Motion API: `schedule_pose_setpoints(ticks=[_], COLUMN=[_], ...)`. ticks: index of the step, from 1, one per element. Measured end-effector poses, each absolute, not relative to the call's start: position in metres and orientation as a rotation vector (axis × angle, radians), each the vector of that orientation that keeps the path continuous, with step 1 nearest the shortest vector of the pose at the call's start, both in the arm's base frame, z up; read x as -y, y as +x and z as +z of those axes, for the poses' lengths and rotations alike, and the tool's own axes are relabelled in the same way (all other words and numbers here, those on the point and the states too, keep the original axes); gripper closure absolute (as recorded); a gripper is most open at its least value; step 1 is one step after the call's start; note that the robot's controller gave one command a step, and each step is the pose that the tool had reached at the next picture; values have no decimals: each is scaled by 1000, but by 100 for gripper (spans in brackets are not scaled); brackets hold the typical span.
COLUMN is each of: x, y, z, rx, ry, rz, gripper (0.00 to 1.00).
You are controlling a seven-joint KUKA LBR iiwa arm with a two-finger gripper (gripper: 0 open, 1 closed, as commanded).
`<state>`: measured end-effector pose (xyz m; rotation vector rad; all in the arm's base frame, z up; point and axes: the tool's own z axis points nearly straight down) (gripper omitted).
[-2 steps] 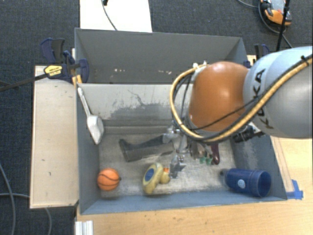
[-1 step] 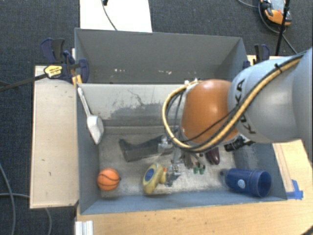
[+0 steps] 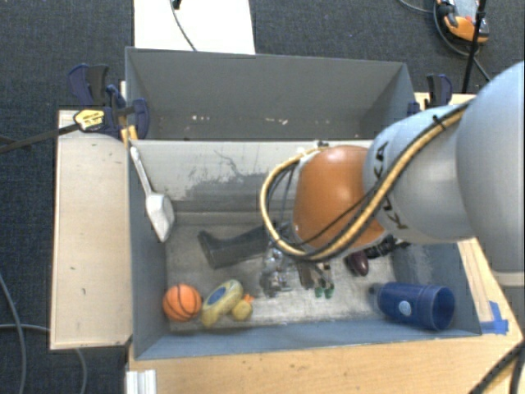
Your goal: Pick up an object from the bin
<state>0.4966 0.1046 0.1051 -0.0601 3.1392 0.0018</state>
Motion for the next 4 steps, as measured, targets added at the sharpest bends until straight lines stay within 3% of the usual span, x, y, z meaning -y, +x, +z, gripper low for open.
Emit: schedule_pose_setpoints(ticks=[1, 2, 3, 4], x=[-104, -104, -129, -201], y=[497, 497, 492, 514], z=[105, 105, 104, 90], rx=[-3140, -3140, -3130, -3119], ry=[-55, -53, -217, -339], rz=[2, 2, -3, 6], gripper=[0, 0, 0, 100])
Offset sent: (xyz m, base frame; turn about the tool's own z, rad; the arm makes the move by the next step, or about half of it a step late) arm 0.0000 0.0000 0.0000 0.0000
